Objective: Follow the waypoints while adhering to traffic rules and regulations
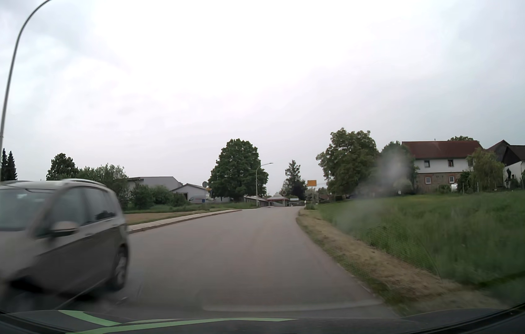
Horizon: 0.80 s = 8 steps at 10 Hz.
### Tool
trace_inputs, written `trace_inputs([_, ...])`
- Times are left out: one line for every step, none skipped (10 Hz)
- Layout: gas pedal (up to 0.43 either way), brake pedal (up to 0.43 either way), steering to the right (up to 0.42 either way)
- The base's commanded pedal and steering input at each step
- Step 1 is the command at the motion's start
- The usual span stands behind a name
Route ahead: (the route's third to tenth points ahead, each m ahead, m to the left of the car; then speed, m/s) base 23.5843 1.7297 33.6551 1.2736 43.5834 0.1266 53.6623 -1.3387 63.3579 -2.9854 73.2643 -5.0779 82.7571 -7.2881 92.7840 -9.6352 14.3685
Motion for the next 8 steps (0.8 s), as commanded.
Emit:
trace_inputs([0.087,0.0,0.004])
trace_inputs([0.087,0.0,0.004])
trace_inputs([0.087,0.0,0.004])
trace_inputs([0.087,0.0,0.004])
trace_inputs([0.087,0.0,0.005])
trace_inputs([0.087,0.0,0.006])
trace_inputs([0.087,0.0,0.006])
trace_inputs([0.087,0.0,0.007])
